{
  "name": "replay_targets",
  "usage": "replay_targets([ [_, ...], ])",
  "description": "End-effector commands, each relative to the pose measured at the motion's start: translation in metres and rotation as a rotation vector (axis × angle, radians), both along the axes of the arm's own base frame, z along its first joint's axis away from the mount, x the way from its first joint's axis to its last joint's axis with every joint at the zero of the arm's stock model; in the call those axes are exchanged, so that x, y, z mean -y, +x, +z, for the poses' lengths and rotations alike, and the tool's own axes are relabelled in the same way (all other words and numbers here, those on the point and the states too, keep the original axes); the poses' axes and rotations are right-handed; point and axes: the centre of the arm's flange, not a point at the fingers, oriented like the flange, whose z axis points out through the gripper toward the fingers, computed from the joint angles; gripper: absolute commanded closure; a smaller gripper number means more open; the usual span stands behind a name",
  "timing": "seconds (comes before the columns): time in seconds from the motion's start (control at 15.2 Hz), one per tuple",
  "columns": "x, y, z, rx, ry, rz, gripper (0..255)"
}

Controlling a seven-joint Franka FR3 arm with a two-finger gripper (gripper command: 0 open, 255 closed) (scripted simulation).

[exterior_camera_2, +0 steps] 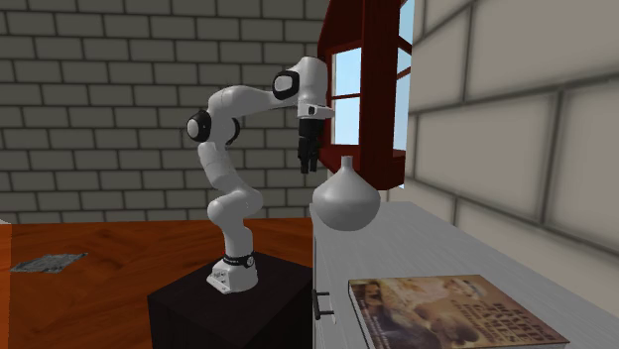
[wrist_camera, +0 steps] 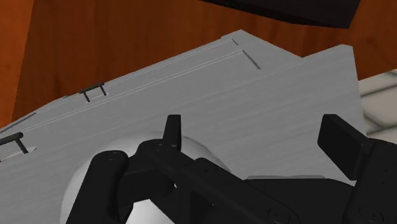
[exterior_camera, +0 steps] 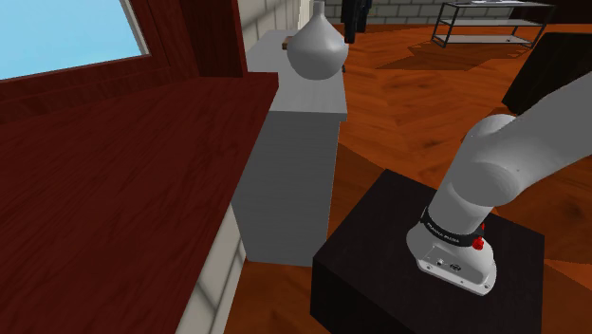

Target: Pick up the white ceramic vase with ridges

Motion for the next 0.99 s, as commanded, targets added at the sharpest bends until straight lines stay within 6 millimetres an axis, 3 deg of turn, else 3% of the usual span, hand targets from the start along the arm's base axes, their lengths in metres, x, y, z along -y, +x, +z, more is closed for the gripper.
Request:
replay_targets([
  [0.0, 0.007, 0.022, 0.012, -0.002, 0.011, 0.014, 0],
  [0.73, 0.058, 0.144, 0.081, -0.011, 0.073, 0.085, 0],
  [0.92, 0.059, 0.146, 0.072, -0.012, 0.075, 0.087, 0],
])
